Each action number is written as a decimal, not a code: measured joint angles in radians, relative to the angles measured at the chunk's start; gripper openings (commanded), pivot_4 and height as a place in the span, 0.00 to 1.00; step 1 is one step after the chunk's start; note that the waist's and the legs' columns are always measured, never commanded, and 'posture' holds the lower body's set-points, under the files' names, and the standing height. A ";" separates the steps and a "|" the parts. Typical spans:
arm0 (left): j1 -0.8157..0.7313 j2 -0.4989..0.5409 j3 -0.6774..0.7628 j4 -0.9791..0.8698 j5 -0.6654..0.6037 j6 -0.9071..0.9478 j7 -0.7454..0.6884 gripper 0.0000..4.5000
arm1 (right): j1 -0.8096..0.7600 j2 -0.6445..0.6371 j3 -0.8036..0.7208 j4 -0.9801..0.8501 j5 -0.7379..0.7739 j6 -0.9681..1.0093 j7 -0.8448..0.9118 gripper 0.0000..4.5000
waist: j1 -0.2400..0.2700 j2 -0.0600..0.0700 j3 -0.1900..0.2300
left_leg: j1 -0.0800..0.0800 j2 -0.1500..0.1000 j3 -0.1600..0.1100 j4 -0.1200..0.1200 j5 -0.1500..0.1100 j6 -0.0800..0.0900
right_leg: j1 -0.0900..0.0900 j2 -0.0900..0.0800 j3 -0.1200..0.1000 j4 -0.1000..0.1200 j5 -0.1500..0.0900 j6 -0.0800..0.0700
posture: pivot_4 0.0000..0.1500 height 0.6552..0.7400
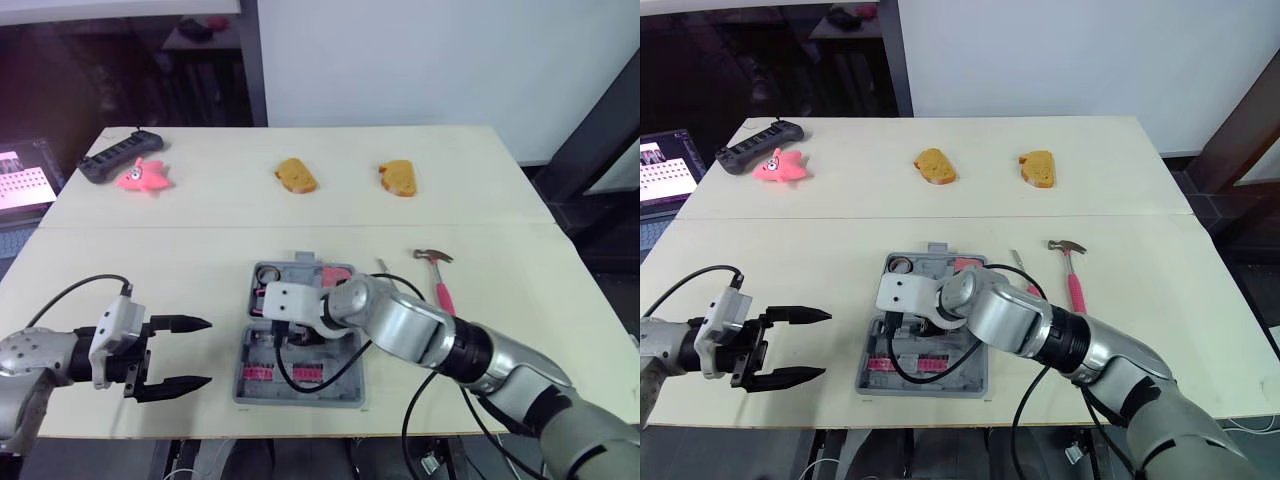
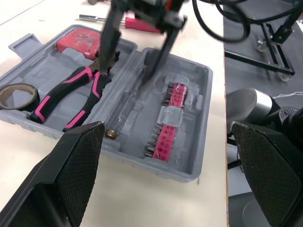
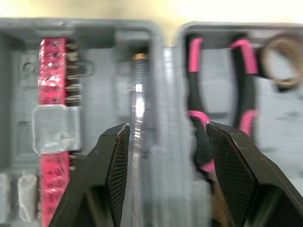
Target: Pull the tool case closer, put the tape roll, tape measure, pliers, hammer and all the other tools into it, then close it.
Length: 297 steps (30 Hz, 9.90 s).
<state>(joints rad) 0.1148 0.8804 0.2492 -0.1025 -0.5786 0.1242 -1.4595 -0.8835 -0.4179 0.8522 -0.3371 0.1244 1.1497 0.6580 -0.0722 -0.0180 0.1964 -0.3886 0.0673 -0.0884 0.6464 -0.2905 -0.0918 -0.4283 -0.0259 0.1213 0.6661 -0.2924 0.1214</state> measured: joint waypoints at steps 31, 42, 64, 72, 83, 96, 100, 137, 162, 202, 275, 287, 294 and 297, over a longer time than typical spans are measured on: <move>0.025 0.000 0.000 -0.037 -0.001 0.019 0.028 1.00 | 0.155 0.065 -0.020 0.158 -0.061 -0.160 0.053 0.01 | 0.000 0.000 0.000 | 0.000 0.000 0.000 0.000 0.000 0.000 | 0.000 0.000 0.000 0.000 0.000 0.000 | 1.00 1.00; 0.027 0.000 0.001 -0.039 -0.001 0.023 0.032 1.00 | 0.183 0.089 -0.111 0.144 -0.036 -0.127 0.066 0.01 | 0.001 0.000 0.000 | 0.000 0.000 0.000 0.000 0.000 0.000 | 0.001 0.000 0.000 0.000 0.000 0.000 | 1.00 1.00; 0.083 0.066 0.215 0.378 0.082 -0.110 0.038 1.00 | 1.093 -0.424 -1.226 0.026 0.206 -0.581 0.355 0.60 | 0.013 -0.001 -0.001 | 0.002 0.000 0.003 0.001 0.000 0.000 | 0.003 0.000 0.002 -0.003 -0.002 -0.003 | 1.00 1.00; 0.043 0.100 0.253 0.557 0.107 -0.185 0.021 1.00 | 1.262 -0.401 -1.351 0.226 0.183 -0.843 0.399 0.99 | 0.001 -0.002 -0.001 | 0.005 0.000 0.005 0.000 0.000 0.000 | 0.005 0.000 0.004 -0.002 -0.002 -0.003 | 1.00 1.00; 0.005 0.045 0.201 0.484 0.112 -0.186 0.037 1.00 | 1.158 -0.314 -1.282 0.111 0.200 -0.693 0.201 0.99 | 0.005 -0.001 -0.001 | 0.008 0.000 0.005 0.000 0.000 0.000 | 0.009 0.000 0.004 -0.002 -0.001 -0.001 | 1.00 1.00; 0.022 -0.092 0.038 -0.051 0.068 -0.009 0.181 1.00 | 0.514 -0.033 -1.105 0.076 0.100 -0.055 -0.454 0.99 | 0.010 0.000 -0.001 | 0.013 -0.001 0.003 -0.003 0.000 0.000 | 0.012 0.001 0.005 -0.001 0.000 0.000 | 1.00 1.00; 0.030 -0.104 0.017 -0.142 0.052 0.027 0.218 1.00 | 0.447 0.013 -1.078 0.202 0.059 0.004 -0.538 0.99 | 0.011 0.000 0.000 | 0.011 -0.001 0.004 -0.003 -0.001 0.001 | 0.012 -0.001 0.005 -0.002 0.000 0.000 | 1.00 1.00; -0.020 -0.101 -0.036 -0.192 0.044 0.044 0.264 1.00 | 0.410 0.081 -1.147 -0.259 0.218 0.430 -0.501 0.01 | 0.003 0.006 0.003 | 0.013 -0.001 0.003 -0.004 -0.001 0.001 | 0.012 0.001 0.005 -0.002 -0.001 0.001 | 1.00 1.00; -0.074 -0.085 -0.054 -0.144 0.043 0.048 0.199 1.00 | 0.892 0.277 -0.856 -0.479 0.220 0.390 -0.722 0.01 | 0.001 0.006 0.002 | 0.011 -0.001 0.004 -0.003 0.000 0.000 | 0.009 0.001 0.005 -0.002 -0.003 -0.002 | 1.00 1.00; -0.034 -0.037 0.000 -0.135 -0.022 0.086 0.124 1.00 | 0.399 -0.686 -0.604 -0.452 0.305 -0.159 0.229 0.99 | 0.003 0.004 0.003 | 0.007 0.000 0.004 -0.004 -0.002 0.003 | 0.010 -0.001 0.003 -0.013 -0.002 0.002 | 1.00 1.00; -0.053 -0.069 -0.047 -0.147 -0.021 0.079 0.151 1.00 | 0.594 -0.910 -0.616 -0.067 1.587 0.009 -0.663 0.00 | 0.027 0.008 0.008 | 0.006 -0.002 0.005 0.003 -0.001 0.002 | 0.010 -0.001 0.006 -0.005 -0.001 0.001 | 1.00 1.00; -0.055 -0.068 -0.047 -0.146 -0.021 0.084 0.154 1.00 | 0.737 -0.602 -0.534 -0.174 1.571 -0.161 -1.253 0.00 | 0.029 0.003 0.003 | 0.001 -0.001 0.003 0.003 -0.001 0.002 | 0.003 0.001 0.005 -0.002 -0.001 0.002 | 1.00 1.00; -0.047 -0.068 -0.047 -0.160 -0.022 0.087 0.166 1.00 | 0.805 -0.479 -0.557 -0.135 1.388 -0.147 -1.214 0.00 | 0.028 -0.014 -0.010 | 0.016 0.000 0.004 0.001 -0.001 0.002 | 0.020 0.001 0.006 -0.007 -0.003 -0.003 | 1.00 1.00; -0.042 -0.068 -0.045 -0.175 -0.023 0.089 0.171 1.00 | 0.829 -0.452 -0.586 -0.139 1.346 -0.131 -1.194 0.30 | 0.029 -0.018 -0.013 | 0.017 0.000 0.004 0.000 -0.001 0.002 | 0.023 0.001 0.006 -0.010 -0.003 -0.004 | 1.00 1.00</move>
<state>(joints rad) 0.0733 0.8122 0.2037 -0.2771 -0.6014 0.2134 -1.2884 -0.0548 -0.8699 0.2660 -0.4766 1.4707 1.0190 -0.5363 -0.0428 -0.0356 0.1838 -0.3716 0.0674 -0.0845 0.6469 -0.2915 -0.0898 -0.4058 -0.0249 0.1269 0.6561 -0.2957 0.1178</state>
